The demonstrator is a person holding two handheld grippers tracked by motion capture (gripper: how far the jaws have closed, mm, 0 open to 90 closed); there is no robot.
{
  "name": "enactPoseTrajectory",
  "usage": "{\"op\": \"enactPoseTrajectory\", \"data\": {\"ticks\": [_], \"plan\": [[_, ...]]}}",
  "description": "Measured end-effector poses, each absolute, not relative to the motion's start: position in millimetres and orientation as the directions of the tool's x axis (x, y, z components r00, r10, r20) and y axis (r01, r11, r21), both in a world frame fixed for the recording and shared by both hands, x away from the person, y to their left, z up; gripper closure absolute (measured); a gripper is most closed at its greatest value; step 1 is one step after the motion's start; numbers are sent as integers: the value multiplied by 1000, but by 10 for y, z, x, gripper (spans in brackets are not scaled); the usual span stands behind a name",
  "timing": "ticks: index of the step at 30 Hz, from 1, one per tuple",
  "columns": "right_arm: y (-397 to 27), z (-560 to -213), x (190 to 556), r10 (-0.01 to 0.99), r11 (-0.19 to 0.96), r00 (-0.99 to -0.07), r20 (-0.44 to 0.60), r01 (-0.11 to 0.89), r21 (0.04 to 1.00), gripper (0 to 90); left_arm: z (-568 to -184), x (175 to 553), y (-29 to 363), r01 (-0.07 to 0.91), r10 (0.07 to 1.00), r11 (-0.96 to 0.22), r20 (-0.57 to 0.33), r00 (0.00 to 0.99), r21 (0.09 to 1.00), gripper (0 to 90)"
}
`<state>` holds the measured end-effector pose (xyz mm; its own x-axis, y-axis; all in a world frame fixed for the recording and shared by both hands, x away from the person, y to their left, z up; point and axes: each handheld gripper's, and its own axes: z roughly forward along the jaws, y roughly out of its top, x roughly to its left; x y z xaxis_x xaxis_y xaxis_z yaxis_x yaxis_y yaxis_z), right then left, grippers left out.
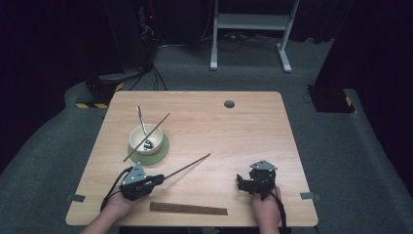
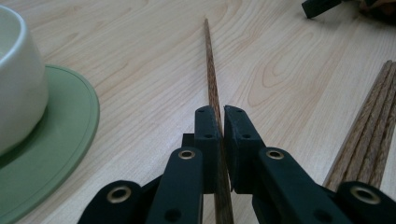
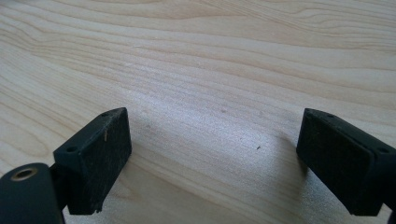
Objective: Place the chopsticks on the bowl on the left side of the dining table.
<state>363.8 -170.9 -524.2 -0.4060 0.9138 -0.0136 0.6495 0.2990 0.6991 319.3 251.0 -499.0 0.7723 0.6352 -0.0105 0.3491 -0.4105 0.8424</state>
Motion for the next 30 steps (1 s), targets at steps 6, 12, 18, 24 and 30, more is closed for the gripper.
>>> {"op": "enactPoseTrajectory", "data": {"ticks": [6,12,18,24,30], "plan": [[-1709,-5242,3637,914,299,-406,-15,649,700,97,-4943,3190,2523,332,638,-391,-8,770,858,841],[-1707,-5243,3636,915,297,-404,-14,649,700,97,-4877,3181,2563,312,644,-353,-13,765,882,841],[-1708,-5243,3636,915,297,-404,-14,649,700,97,-4827,3152,2571,280,645,-338,4,764,899,841],[-1708,-5243,3636,915,297,-404,-14,649,700,97,-4796,3140,2582,262,647,-325,12,762,909,841],[-1708,-5243,3636,915,297,-404,-14,649,700,97,-4767,3131,2598,252,651,-310,12,759,917,841]]}}
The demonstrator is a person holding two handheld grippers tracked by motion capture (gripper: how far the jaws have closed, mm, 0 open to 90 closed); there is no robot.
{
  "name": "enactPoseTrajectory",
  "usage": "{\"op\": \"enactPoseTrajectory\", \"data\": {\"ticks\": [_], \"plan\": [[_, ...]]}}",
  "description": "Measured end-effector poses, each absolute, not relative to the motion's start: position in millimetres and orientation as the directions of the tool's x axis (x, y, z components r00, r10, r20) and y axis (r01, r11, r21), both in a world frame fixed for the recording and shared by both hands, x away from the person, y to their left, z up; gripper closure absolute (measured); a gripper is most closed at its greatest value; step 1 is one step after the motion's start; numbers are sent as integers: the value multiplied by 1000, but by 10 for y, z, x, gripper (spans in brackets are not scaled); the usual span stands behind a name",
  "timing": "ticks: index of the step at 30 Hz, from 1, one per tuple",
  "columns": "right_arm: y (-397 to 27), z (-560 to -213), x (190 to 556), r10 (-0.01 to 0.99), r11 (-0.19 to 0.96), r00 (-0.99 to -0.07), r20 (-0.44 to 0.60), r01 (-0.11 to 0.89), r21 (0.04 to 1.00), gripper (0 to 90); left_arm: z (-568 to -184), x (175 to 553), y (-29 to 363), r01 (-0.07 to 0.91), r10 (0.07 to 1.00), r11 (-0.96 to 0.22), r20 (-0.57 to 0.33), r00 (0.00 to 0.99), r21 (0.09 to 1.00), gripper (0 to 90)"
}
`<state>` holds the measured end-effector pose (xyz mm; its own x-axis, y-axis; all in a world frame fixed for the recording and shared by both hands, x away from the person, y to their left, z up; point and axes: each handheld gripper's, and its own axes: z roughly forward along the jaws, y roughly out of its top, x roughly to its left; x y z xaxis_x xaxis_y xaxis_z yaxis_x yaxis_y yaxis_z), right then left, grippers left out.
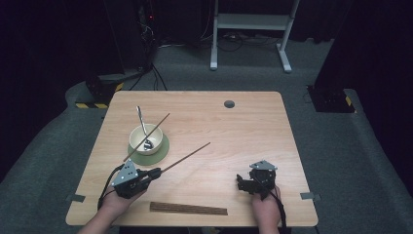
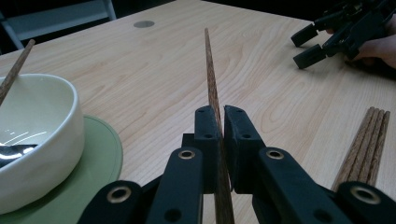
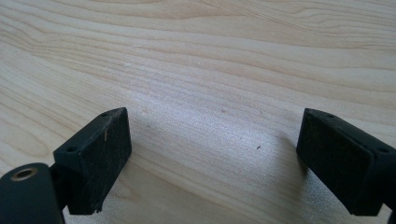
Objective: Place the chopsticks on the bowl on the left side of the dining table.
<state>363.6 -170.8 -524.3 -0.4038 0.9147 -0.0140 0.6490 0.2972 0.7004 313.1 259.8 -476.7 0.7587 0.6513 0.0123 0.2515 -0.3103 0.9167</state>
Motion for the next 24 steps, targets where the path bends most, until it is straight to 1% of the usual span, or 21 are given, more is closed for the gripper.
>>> {"op": "enactPoseTrajectory", "data": {"ticks": [16,24], "plan": [[-1707,-5243,3636,915,297,-403,-14,649,700,97,-4702,3118,2669,225,680,-257,11,733,940,840],[-1707,-5243,3636,914,299,-404,-15,648,701,97,-4703,3163,2759,237,717,-232,0,697,943,841]]}}
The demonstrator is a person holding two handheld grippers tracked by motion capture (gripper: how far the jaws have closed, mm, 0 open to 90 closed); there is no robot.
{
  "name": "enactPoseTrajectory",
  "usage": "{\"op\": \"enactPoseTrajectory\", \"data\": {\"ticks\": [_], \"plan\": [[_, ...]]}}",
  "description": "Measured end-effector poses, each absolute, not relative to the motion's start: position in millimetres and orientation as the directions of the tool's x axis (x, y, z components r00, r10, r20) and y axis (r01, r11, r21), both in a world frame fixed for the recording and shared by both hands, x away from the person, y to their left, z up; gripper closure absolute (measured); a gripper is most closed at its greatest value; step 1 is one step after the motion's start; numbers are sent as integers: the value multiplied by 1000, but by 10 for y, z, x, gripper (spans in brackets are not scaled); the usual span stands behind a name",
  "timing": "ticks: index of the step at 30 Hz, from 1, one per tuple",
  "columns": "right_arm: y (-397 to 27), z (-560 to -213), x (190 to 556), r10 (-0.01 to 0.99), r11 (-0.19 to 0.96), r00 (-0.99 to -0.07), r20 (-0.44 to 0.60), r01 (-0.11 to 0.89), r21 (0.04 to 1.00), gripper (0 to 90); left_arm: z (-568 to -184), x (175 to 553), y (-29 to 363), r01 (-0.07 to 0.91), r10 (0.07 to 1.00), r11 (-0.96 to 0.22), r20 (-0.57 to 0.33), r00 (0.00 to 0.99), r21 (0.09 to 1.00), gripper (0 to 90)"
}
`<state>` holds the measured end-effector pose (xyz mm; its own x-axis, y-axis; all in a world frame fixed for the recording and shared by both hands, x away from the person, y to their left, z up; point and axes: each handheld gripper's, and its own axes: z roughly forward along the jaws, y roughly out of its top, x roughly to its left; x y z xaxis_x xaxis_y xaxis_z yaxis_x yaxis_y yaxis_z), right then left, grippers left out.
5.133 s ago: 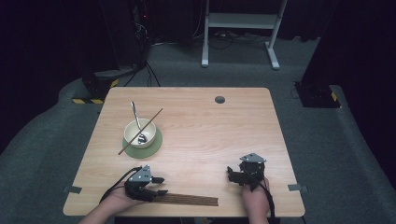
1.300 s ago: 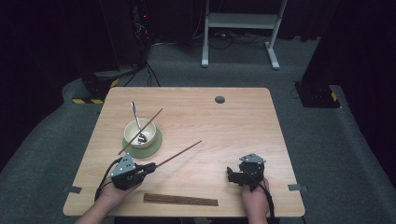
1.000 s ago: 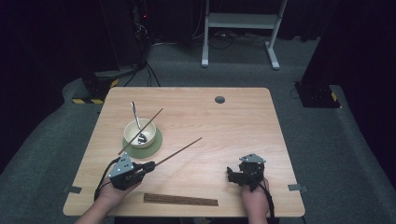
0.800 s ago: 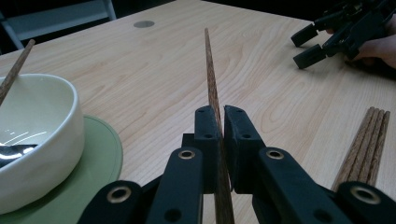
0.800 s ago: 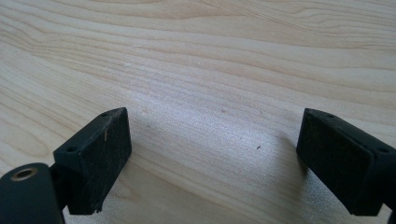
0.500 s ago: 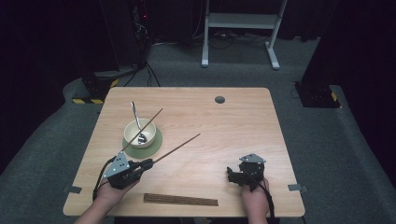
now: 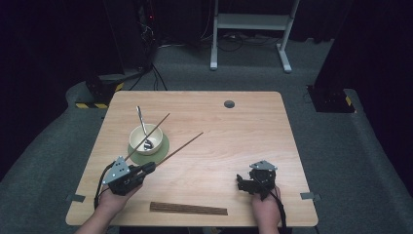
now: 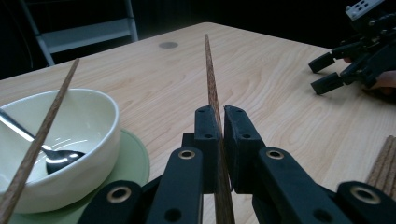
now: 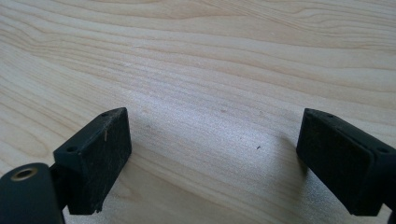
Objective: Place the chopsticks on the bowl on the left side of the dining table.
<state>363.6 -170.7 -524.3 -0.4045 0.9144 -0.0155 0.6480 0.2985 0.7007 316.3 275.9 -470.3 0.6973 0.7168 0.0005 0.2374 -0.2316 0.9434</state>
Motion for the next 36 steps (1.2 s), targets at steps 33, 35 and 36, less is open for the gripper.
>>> {"op": "enactPoseTrajectory", "data": {"ticks": [33,35,36], "plan": [[-1706,-5243,3633,915,298,-403,-16,648,701,98,-4747,3369,3267,315,873,-136,-37,487,939,841],[-1704,-5243,3630,916,296,-401,-16,648,701,98,-4753,3377,3275,320,878,-133,-39,477,938,841],[-1704,-5243,3630,916,296,-401,-16,648,701,98,-4753,3377,3275,320,878,-133,-39,477,938,841]]}}
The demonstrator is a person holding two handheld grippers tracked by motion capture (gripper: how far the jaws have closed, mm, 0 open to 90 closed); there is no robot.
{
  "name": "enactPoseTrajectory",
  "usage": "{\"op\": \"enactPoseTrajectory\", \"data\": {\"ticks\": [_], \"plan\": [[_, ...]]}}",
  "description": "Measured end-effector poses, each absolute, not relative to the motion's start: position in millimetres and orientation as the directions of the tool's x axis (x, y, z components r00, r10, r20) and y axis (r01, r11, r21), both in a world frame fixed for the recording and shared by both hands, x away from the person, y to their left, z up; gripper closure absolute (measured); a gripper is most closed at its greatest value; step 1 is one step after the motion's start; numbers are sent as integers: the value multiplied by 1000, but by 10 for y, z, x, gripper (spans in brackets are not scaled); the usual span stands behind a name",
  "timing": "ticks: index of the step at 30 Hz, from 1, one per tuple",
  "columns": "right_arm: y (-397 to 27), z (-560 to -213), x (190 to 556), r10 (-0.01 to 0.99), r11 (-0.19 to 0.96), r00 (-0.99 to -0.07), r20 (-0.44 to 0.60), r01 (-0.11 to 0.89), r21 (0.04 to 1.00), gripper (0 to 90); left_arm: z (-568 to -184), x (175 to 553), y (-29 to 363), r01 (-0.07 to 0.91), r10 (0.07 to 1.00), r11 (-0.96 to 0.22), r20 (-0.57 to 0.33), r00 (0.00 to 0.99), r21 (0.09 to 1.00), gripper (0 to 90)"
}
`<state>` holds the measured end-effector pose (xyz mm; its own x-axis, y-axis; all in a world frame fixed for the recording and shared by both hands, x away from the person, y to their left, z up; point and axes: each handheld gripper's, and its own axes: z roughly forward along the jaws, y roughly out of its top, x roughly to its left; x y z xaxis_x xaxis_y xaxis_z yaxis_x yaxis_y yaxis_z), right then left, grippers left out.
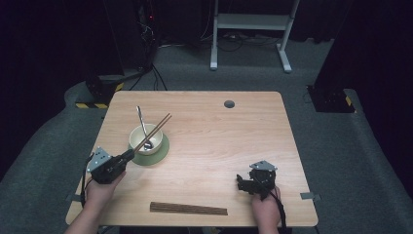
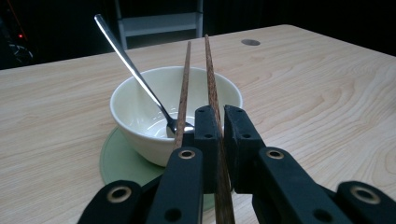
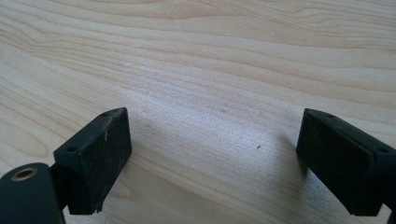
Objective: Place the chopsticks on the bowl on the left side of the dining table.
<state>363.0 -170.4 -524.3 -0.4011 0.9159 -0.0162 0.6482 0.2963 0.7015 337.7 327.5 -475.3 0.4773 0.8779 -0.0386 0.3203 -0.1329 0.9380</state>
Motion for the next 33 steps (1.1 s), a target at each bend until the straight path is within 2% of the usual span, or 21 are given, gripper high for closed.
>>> {"op": "enactPoseTrajectory", "data": {"ticks": [7,33], "plan": [[-1700,-5243,3627,917,294,-399,-15,649,701,98,-4790,3408,3299,339,892,-135,-35,451,931,841],[-1699,-5243,3626,916,296,-401,-16,649,701,98,-4842,3495,3180,358,892,-202,21,451,912,840]]}}
